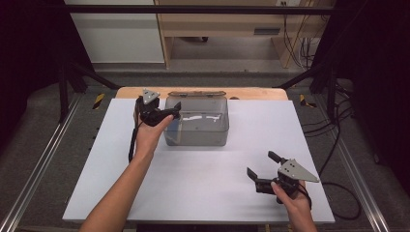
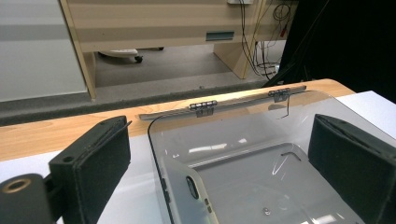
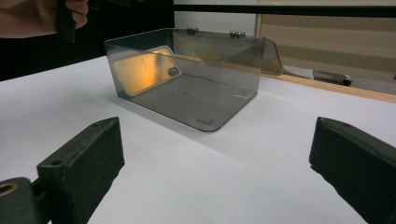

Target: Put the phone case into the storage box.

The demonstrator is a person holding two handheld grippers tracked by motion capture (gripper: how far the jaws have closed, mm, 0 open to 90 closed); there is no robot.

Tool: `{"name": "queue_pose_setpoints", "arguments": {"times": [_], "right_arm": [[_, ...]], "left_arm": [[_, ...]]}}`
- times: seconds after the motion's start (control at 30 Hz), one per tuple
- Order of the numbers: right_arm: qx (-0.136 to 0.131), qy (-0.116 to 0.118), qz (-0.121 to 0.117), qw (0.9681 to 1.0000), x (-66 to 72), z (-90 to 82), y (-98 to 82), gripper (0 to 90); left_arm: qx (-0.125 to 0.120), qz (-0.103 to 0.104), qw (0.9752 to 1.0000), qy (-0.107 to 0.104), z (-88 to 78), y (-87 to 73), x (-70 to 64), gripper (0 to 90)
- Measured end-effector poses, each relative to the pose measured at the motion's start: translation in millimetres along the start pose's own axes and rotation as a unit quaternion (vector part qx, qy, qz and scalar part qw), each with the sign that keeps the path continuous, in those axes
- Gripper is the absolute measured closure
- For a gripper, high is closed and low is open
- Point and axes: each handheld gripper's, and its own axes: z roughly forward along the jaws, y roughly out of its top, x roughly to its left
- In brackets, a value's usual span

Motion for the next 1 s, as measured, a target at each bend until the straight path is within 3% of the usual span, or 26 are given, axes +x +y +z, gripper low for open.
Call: {"name": "queue_pose_setpoints", "arguments": {"times": [1.0], "right_arm": [[0.005,-0.004,0.005,1.0,0.3,0.1,0.4,2.6]], "left_arm": [[-0.056,-0.006,0.9982,-0.02,-23.2,-2.8,11.4,3.1]]}}
